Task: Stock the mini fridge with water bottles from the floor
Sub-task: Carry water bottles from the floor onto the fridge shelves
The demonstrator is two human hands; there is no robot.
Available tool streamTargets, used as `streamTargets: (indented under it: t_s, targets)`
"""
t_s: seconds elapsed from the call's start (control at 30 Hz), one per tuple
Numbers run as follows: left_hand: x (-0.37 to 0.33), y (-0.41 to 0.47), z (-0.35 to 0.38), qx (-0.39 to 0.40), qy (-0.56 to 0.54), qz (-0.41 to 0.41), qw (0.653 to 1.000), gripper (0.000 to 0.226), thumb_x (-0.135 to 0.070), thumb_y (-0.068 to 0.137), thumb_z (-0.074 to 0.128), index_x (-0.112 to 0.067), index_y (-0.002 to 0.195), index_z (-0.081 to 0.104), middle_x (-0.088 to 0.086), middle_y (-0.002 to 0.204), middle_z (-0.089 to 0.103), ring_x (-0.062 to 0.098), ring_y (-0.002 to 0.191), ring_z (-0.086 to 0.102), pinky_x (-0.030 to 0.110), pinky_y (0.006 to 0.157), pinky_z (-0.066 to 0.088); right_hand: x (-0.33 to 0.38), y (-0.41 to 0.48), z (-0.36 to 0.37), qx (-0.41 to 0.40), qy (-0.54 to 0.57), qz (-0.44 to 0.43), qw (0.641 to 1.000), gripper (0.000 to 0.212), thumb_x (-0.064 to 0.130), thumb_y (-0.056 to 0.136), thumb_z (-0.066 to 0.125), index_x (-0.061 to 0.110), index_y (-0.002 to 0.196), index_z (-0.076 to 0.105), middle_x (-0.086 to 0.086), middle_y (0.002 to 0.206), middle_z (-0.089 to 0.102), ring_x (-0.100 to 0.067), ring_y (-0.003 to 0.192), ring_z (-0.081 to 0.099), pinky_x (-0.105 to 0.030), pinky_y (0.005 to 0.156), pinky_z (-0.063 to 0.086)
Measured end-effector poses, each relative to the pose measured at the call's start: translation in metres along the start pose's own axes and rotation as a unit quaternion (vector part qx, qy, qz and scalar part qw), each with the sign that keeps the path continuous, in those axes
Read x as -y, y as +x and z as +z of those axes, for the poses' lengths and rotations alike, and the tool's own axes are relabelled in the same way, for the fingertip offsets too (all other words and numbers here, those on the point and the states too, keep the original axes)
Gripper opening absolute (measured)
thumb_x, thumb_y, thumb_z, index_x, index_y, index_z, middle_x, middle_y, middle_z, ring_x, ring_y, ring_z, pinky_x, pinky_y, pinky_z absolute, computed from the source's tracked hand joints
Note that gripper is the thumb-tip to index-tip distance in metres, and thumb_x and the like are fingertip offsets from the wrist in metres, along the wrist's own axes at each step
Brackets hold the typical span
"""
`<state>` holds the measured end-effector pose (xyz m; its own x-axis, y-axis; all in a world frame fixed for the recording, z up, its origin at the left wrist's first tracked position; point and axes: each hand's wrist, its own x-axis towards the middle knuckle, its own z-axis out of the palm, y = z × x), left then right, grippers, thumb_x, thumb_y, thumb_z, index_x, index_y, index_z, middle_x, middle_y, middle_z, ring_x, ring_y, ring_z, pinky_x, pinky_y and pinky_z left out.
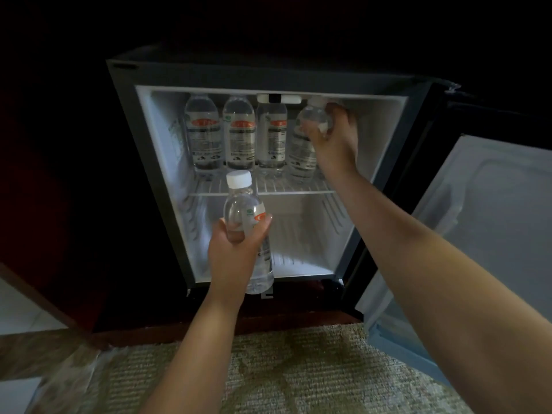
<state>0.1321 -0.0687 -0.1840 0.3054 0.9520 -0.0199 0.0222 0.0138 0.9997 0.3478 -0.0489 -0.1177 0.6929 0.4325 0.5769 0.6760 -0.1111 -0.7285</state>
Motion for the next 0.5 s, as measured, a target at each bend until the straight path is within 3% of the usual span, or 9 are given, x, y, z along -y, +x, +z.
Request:
streamTargets:
  t_s: [0.07,0.17,0.3,0.5]
  targets:
    - [0.0,-0.004,0.001,0.006,-0.007,-0.008,1.0,0.038,-0.037,0.075,0.075,-0.015,0.102,0.059,-0.01,0.084,0.064,-0.002,0.075,0.061,0.017,0.063,0.042,-0.009,-0.021,0.004,-0.011,-0.008,0.001,1.0,0.056,0.038,0.083,0.069,0.013,0.129,0.048,-0.007,0.131,0.048,-0.021,0.113,0.053,-0.033,0.091,0.048]
    - [0.002,-0.005,0.0,0.006,0.003,-0.003,1.0,0.037,-0.038,0.075,0.075,-0.016,0.101,0.059,-0.009,0.084,0.064,0.0,0.076,0.061,0.016,0.061,0.042,-0.027,-0.05,0.013,0.001,-0.032,0.062,0.998,0.053,0.036,0.08,0.073,0.008,0.118,0.05,-0.01,0.118,0.055,-0.027,0.103,0.059,-0.043,0.084,0.051]
    - [0.008,-0.002,-0.002,0.002,0.016,-0.005,1.0,0.036,-0.04,0.075,0.075,-0.017,0.097,0.06,-0.006,0.086,0.065,0.005,0.079,0.062,0.019,0.063,0.042,-0.035,-0.059,0.027,0.073,-0.119,0.153,0.978,0.062,0.053,0.079,0.068,0.012,0.12,0.049,-0.01,0.115,0.064,-0.031,0.104,0.061,-0.035,0.078,0.049]
    - [0.011,0.0,-0.007,0.003,0.012,-0.023,1.0,0.04,-0.042,0.074,0.075,-0.018,0.103,0.061,-0.009,0.089,0.065,0.0,0.08,0.061,0.019,0.063,0.042,-0.026,-0.053,0.038,0.061,-0.226,0.148,0.961,0.064,0.055,0.087,0.056,0.006,0.125,0.042,-0.015,0.116,0.063,-0.033,0.107,0.06,-0.034,0.073,0.039]
